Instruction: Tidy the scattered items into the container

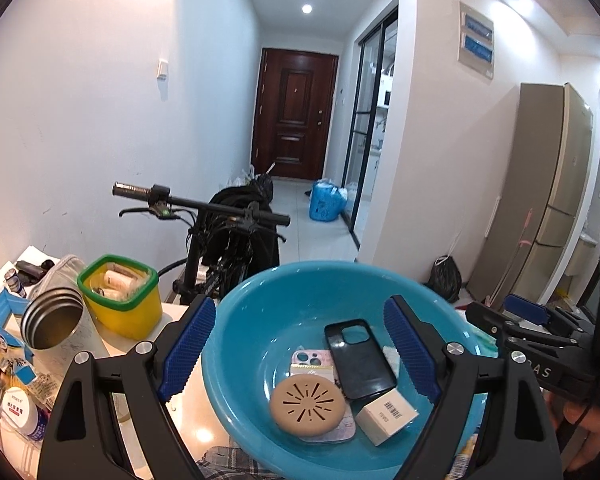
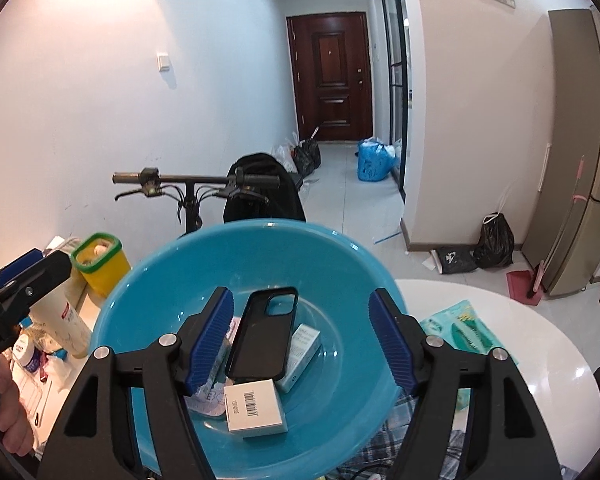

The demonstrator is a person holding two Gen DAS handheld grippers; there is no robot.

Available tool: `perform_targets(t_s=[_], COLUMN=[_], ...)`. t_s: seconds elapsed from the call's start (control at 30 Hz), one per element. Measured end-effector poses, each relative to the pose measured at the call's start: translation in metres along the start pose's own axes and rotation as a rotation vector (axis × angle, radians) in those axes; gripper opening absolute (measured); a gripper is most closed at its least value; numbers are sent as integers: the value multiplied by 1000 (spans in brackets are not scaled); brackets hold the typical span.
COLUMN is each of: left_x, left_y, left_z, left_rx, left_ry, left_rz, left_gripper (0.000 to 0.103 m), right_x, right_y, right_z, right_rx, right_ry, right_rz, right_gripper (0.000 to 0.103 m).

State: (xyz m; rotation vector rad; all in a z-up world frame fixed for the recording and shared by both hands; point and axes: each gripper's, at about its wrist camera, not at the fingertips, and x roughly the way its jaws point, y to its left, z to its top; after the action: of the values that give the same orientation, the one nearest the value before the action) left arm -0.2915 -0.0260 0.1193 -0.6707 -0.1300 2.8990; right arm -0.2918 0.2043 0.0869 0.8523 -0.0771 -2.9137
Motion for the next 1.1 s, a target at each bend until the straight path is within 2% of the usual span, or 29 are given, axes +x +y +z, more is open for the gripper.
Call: perform_targets(t_s=[0.1, 0.2, 0.47, 0.5, 0.57, 0.67, 0.9, 0.97, 1.1], left_x=[-14, -28, -58, -61, -68, -79, -104, -108, -118], left_y=[-4, -9, -10, -9, -9, -10, -10, -7, -1], left_z=[2, 5, 12, 13, 14, 16, 19, 22, 27], left_rx=[11, 25, 15, 14, 12, 16, 24, 14, -23], left_ry=[-35, -92, -167, -175, -190, -225, -307, -309, -299], left_rz=[1, 15, -1, -4, -8, -2, 38, 53, 12], left_gripper=[90, 103, 103, 103, 103, 103, 103, 103, 103], right_x=[-10, -17, -41, -44, -52, -64, -91, -97, -104], right_y=[-2, -3, -6, -7, -8, -8, -7, -8, -8], right_z=[3, 6, 14, 15, 17, 19, 24, 24, 26], right_rx=[-1, 0, 10, 12, 20, 21, 18, 27, 5], right_ry=[-28, -47, -109, -117, -141, -176, -253, -278, -275], right_rz=[-11, -11, -12, -14, -27, -44, -80, -82, -90], right_gripper=[74, 75, 80, 82, 95, 102, 102, 102, 102])
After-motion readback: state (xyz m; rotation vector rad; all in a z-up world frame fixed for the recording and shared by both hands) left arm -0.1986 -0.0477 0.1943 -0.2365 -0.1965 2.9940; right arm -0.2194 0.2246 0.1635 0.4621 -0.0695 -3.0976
